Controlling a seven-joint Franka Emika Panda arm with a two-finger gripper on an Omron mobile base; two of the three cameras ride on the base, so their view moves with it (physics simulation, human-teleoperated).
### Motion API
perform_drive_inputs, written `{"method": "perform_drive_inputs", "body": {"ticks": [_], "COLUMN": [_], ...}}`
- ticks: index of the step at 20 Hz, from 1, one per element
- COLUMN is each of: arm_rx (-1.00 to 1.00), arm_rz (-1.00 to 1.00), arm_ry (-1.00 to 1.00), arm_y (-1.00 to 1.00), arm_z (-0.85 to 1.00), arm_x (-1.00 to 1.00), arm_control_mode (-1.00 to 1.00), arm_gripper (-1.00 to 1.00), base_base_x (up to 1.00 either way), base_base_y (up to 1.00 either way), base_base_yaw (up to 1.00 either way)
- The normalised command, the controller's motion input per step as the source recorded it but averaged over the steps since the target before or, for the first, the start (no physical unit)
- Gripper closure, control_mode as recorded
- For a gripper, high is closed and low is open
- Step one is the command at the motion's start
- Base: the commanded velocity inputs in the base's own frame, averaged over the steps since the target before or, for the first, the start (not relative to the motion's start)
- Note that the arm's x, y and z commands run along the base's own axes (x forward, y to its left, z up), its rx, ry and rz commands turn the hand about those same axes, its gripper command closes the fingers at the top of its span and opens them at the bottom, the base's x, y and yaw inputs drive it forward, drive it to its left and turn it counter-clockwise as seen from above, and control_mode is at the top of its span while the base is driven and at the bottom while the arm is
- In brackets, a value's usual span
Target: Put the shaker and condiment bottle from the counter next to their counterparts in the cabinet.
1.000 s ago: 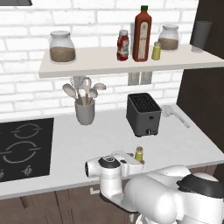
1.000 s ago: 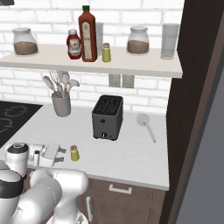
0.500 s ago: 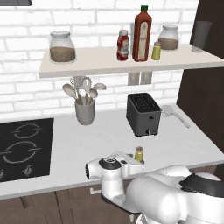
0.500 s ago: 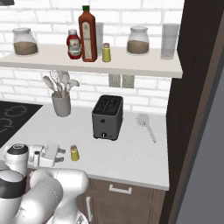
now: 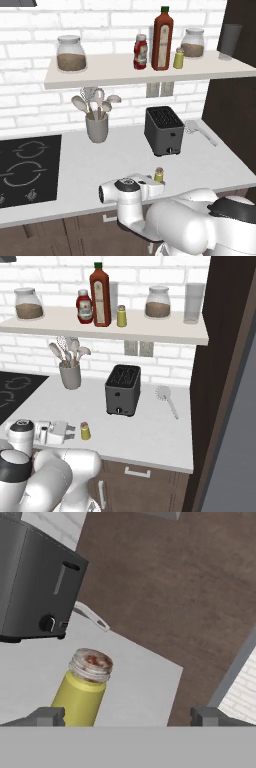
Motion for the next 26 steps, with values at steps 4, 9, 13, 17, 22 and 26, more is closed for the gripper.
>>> {"method": "perform_drive_inputs", "body": {"ticks": [4,9,13,17,22,26], "arm_rx": [0.00,0.00,0.01,0.10,0.11,0.10], "arm_rz": [0.02,0.00,0.00,0.05,0.06,0.06], "arm_ry": [0.05,0.01,0.00,0.00,0.00,0.00], "arm_y": [0.00,-0.01,-0.05,-0.01,0.00,0.00], "arm_z": [0.00,0.00,-0.02,-0.17,-0.14,-0.12], "arm_x": [0.04,0.03,0.04,0.08,0.06,0.03], "arm_control_mode": [-1.00,-1.00,-1.00,-1.00,-1.00,-1.00], "arm_gripper": [-1.00,-1.00,-1.00,-1.00,-1.00,-1.00], "base_base_x": [0.00,0.00,0.00,0.00,0.00,0.00], "base_base_y": [0.00,0.00,0.00,0.00,0.00,0.00], "base_base_yaw": [0.00,0.00,0.00,0.00,0.00,0.00]}}
